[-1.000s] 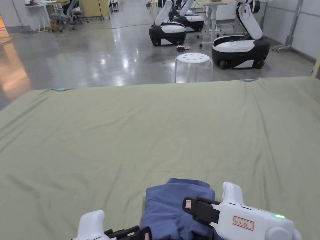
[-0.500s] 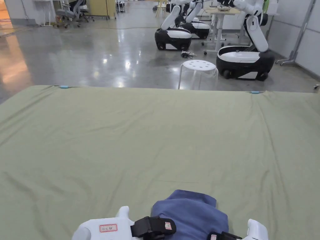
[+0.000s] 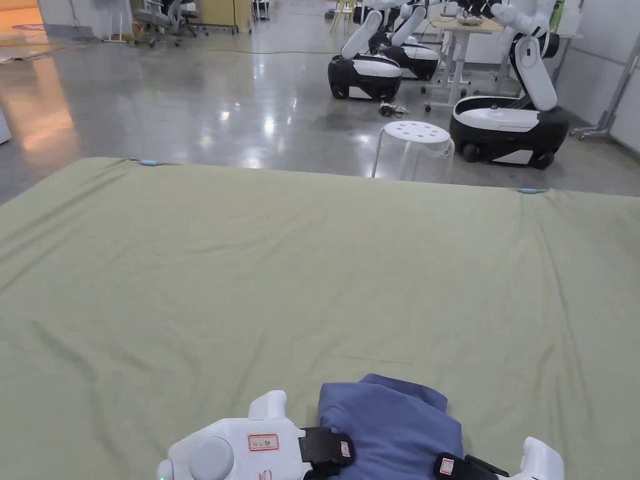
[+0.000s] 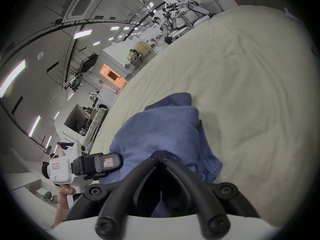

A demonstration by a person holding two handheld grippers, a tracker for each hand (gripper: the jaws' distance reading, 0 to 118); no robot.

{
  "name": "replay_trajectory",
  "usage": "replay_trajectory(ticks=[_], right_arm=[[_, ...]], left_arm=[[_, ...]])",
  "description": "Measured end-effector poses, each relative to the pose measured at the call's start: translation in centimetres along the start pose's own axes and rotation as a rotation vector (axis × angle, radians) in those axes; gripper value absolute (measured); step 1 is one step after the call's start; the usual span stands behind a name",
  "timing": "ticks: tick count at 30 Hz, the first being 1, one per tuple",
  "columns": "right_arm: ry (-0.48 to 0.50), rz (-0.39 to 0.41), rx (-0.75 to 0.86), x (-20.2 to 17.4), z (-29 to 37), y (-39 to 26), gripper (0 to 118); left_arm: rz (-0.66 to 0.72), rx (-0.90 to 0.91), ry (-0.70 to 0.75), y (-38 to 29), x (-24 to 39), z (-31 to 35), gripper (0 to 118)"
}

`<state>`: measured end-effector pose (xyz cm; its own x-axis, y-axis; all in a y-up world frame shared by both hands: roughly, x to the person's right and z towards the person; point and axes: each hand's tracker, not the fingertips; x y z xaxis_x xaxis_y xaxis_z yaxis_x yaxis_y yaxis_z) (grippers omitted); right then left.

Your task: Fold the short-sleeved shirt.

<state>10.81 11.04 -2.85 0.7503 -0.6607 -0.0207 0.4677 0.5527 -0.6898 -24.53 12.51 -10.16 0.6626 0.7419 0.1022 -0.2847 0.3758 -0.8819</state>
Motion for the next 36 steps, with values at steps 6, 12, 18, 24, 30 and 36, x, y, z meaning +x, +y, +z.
replay_trajectory(ticks=[6, 12, 18, 24, 30, 36], right_arm=[[0.004, 0.040, 0.022, -1.3, 1.0, 0.2, 1], [0.003, 0.045, 0.019, -2.0, 0.4, -0.8, 1], [0.007, 0.050, 0.005, -2.4, 0.8, -1.5, 1], [-0.014, 0.065, 0.014, -2.3, 1.4, -1.6, 1], [-0.006, 0.061, 0.000, -2.6, 1.2, -1.7, 1], [-0.021, 0.186, 0.012, -3.6, 3.7, -0.6, 1]], left_arm=[[-0.006, 0.138, 0.126, 2.6, -3.8, 7.5, 21], [0.062, 0.230, 0.210, 5.3, -9.6, 15.7, 21], [0.021, 0.248, 0.354, 9.2, -14.0, 23.7, 21], [0.004, 0.220, 0.518, 11.8, -18.0, 29.8, 22], [0.063, 0.300, 0.564, 10.1, -18.5, 31.6, 84], [-0.193, 0.489, 0.714, 7.7, -9.6, 35.9, 84]])
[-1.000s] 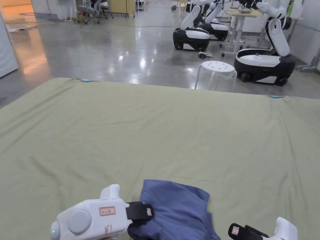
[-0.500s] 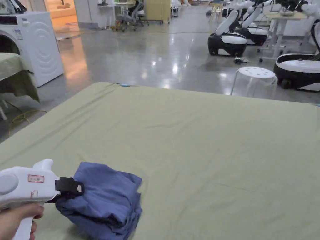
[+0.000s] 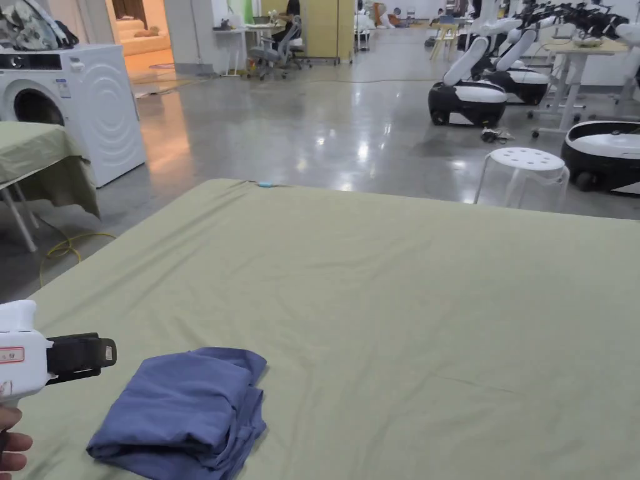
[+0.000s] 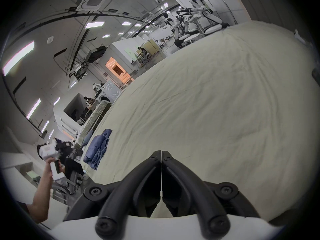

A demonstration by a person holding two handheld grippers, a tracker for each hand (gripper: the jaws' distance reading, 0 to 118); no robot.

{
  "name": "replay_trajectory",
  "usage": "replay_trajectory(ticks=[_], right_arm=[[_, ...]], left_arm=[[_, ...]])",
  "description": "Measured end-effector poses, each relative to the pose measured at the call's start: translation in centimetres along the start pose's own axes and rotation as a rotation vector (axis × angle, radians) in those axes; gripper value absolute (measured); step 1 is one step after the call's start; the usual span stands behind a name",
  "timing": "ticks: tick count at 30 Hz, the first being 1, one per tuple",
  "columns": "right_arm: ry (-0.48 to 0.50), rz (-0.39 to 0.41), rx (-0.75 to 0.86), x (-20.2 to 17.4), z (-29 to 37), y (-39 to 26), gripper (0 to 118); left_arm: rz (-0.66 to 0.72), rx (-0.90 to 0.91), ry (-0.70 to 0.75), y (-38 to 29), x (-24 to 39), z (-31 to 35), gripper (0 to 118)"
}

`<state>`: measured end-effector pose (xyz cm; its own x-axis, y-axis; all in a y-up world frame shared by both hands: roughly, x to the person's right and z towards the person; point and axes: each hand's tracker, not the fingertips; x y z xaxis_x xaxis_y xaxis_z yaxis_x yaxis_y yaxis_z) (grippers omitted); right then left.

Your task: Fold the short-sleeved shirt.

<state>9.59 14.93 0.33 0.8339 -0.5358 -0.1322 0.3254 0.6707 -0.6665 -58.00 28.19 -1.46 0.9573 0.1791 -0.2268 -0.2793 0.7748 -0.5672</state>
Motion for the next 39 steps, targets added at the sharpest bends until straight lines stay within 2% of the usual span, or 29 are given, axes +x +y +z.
replay_trajectory(ticks=[5, 7, 8, 9, 10, 13, 15, 16, 19, 24, 26, 27, 29, 30, 31, 32, 33, 34, 35, 38, 39], right_arm=[[-0.151, 0.191, 0.204, -2.5, 4.1, 4.2, 1], [-0.253, 0.330, 0.321, -4.2, 6.0, 6.8, 1], [-0.289, 0.374, 0.365, -5.0, 6.7, 7.8, 1], [-0.313, 0.417, 0.408, -5.9, 7.6, 9.0, 1], [-0.328, 0.456, 0.439, -6.6, 8.2, 10.1, 1], [-0.389, 0.536, 0.503, -8.2, 9.2, 12.1, 1], [-0.431, 0.535, 0.519, -8.4, 9.2, 13.0, 1], [-0.454, 0.526, 0.520, -8.5, 9.4, 13.1, 1], [-0.412, 0.484, 0.538, -8.7, 10.5, 12.9, 3], [-0.390, 0.509, 0.534, -9.4, 10.6, 12.6, 6], [-0.382, 0.507, 0.542, -9.4, 10.3, 12.8, 8], [-0.378, 0.502, 0.544, -9.4, 10.3, 12.9, 9], [-0.379, 0.498, 0.547, -9.4, 10.4, 12.9, 23], [-0.380, 0.500, 0.550, -9.4, 10.3, 12.9, 33], [-0.383, 0.507, 0.551, -9.4, 10.4, 12.9, 47], [-0.385, 0.509, 0.551, -9.4, 10.4, 12.9, 60], [-0.391, 0.512, 0.552, -9.5, 10.3, 12.9, 75], [-0.394, 0.525, 0.563, -9.7, 10.3, 12.9, 96], [-0.395, 0.524, 0.562, -9.7, 10.3, 12.8, 104], [-0.343, 0.525, 0.579, -9.8, 10.5, 12.7, 118], [-0.301, 0.528, 0.580, -9.9, 10.6, 12.8, 118]], left_arm=[[-0.186, 0.225, -0.071, -1.8, 12.6, 2.5, 82], [-0.260, 0.331, -0.158, -3.2, 18.5, 3.3, 77], [-0.274, 0.358, -0.205, -3.6, 20.7, 3.2, 52], [-0.281, 0.378, -0.188, -4.0, 23.7, 3.3, 13], [-0.300, 0.420, -0.191, -4.4, 26.2, 3.5, 5], [-0.338, 0.506, -0.251, -4.2, 30.8, 2.8, 5], [-0.390, 0.631, -0.192, -4.6, 33.6, 2.8, 5], [-0.372, 0.596, -0.167, -4.3, 34.5, 3.1, 5], [-0.311, 0.610, -0.203, -4.8, 35.2, 4.6, 5], [-0.363, 0.624, -0.199, -5.1, 36.1, 6.1, 6], [-0.344, 0.610, -0.209, -4.7, 36.0, 6.3, 34], [-0.338, 0.612, -0.204, -4.6, 35.8, 6.4, 37], [-0.327, 0.624, -0.210, -4.5, 35.6, 6.8, 42], [-0.321, 0.627, -0.207, -4.5, 35.4, 6.9, 51], [-0.312, 0.626, -0.208, -4.5, 35.3, 7.1, 65], [-0.305, 0.625, -0.217, -4.5, 35.1, 7.1, 71], [-0.300, 0.625, -0.230, -4.5, 34.9, 7.2, 71], [-0.295, 0.630, -0.231, -4.6, 34.8, 7.3, 71], [-0.292, 0.637, -0.228, -4.6, 34.8, 7.4, 71], [-0.302, 0.648, -0.218, -4.5, 34.8, 7.7, 71], [-0.309, 0.644, -0.215, -4.4, 34.9, 7.9, 71]])
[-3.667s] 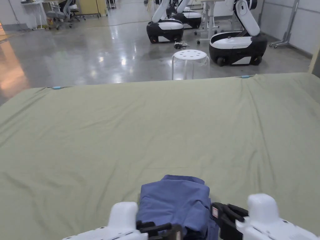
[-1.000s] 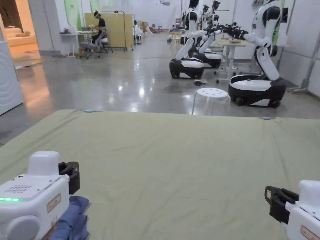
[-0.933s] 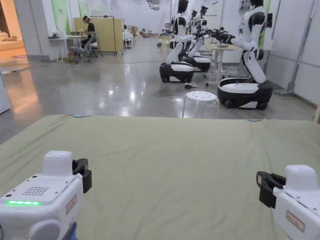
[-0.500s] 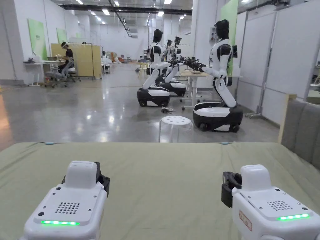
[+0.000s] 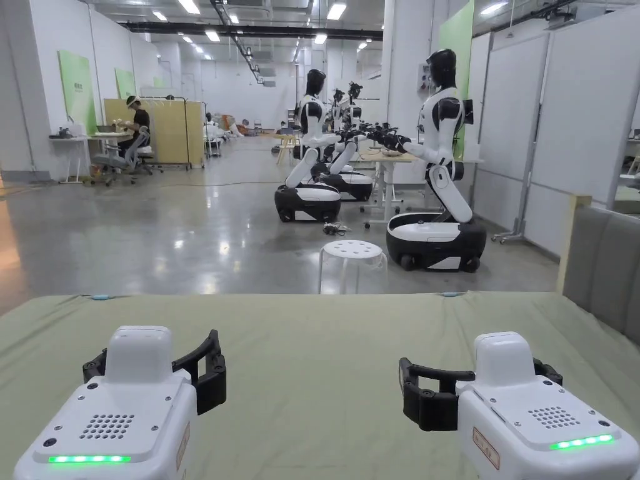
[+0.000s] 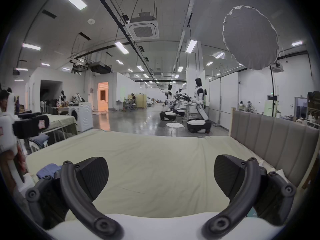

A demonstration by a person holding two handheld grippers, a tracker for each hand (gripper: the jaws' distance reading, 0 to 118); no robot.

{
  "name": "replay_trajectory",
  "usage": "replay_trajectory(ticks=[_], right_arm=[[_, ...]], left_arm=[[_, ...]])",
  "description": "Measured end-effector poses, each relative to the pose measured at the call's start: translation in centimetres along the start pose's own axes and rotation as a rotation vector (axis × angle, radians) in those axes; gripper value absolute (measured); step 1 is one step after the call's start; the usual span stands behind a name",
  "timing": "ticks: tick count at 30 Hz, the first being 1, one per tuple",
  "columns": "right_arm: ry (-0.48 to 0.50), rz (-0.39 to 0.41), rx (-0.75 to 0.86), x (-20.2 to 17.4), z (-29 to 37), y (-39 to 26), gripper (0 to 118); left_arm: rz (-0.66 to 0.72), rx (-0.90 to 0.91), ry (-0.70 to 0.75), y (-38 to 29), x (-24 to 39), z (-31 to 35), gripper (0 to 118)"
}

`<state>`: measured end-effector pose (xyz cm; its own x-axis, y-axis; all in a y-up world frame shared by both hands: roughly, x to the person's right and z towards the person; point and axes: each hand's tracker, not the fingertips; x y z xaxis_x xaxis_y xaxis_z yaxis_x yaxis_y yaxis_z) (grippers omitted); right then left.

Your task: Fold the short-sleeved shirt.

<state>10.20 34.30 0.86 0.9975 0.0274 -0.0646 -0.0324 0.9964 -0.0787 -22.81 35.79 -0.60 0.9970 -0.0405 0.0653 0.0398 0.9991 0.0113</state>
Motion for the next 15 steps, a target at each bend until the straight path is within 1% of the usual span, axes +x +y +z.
replay_trajectory(ticks=[2, 3, 4, 5, 6, 8, 10, 11, 15], right_arm=[[0.001, 0.011, -0.028, -0.6, -0.2, 0.5, 118], [-0.020, 0.025, -0.055, -1.2, 0.0, 0.7, 118], [-0.063, 0.031, -0.083, -1.5, -0.1, 0.9, 118], [-0.093, 0.019, -0.104, -1.8, -0.3, 1.1, 118], [-0.106, -0.013, -0.120, -1.9, -0.4, 1.2, 118], [-0.087, -0.084, -0.147, -1.6, -0.4, 1.5, 118], [-0.095, -0.144, -0.151, -1.3, -0.4, 1.9, 118], [-0.114, -0.146, -0.149, -1.3, -0.2, 2.0, 118], [-0.176, -0.097, -0.144, -1.8, -0.1, 2.3, 118]], left_arm=[[0.005, -0.006, -0.004, 0.2, 0.0, 0.1, 71], [0.010, -0.004, -0.003, 0.2, 0.0, 0.1, 71], [0.011, 0.000, -0.002, 0.1, 0.0, 0.2, 71], [0.009, 0.002, 0.001, 0.1, -0.1, 0.3, 71], [0.006, 0.004, 0.005, 0.1, 0.0, 0.3, 71], [0.003, -0.001, 0.010, 0.0, 0.0, 0.2, 71], [0.005, -0.008, 0.009, -0.1, 0.0, 0.2, 71], [0.004, -0.009, 0.011, -0.2, 0.0, 0.2, 71], [0.005, -0.014, 0.013, -0.3, 0.0, 0.1, 71]])
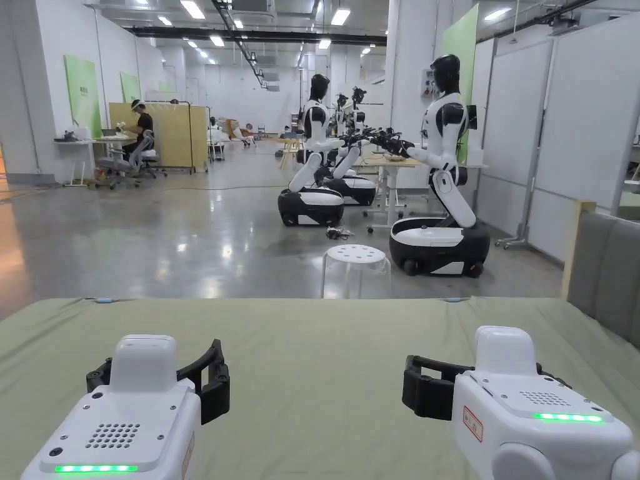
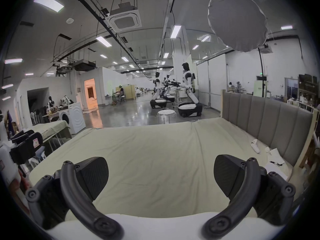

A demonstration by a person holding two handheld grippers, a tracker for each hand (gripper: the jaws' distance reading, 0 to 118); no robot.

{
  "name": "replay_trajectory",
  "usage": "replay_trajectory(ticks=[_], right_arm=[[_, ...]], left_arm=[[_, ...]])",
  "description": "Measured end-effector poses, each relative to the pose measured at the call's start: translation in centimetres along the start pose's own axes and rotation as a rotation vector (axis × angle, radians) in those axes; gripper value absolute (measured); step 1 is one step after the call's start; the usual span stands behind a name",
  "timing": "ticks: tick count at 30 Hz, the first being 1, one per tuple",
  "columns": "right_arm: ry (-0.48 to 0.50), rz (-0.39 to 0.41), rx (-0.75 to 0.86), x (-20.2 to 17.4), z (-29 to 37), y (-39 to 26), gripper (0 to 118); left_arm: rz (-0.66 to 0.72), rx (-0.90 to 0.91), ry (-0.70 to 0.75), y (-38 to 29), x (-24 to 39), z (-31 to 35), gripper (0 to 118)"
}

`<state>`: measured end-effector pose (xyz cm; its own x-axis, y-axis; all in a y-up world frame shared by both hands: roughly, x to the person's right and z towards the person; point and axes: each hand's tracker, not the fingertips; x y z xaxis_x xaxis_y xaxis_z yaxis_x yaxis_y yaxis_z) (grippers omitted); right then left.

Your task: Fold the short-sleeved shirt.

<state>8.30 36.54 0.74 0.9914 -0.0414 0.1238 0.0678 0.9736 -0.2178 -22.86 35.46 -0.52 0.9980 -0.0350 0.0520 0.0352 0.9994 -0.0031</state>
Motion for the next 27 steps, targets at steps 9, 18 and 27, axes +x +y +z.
replay_trajectory(ticks=[9, 18, 27], right_arm=[[0.005, -0.008, 0.035, -0.1, 0.8, 0.3, 118], [0.044, 0.010, 0.039, -0.4, 1.0, 0.3, 118], [0.017, -0.009, 0.063, -0.3, 1.3, 0.2, 118]], left_arm=[[0.008, 0.001, 0.001, 0.0, 0.0, 0.1, 71], [0.015, 0.008, 0.000, 0.2, 0.0, 0.4, 71], [0.017, 0.009, -0.002, 0.1, 0.1, 0.5, 71]])
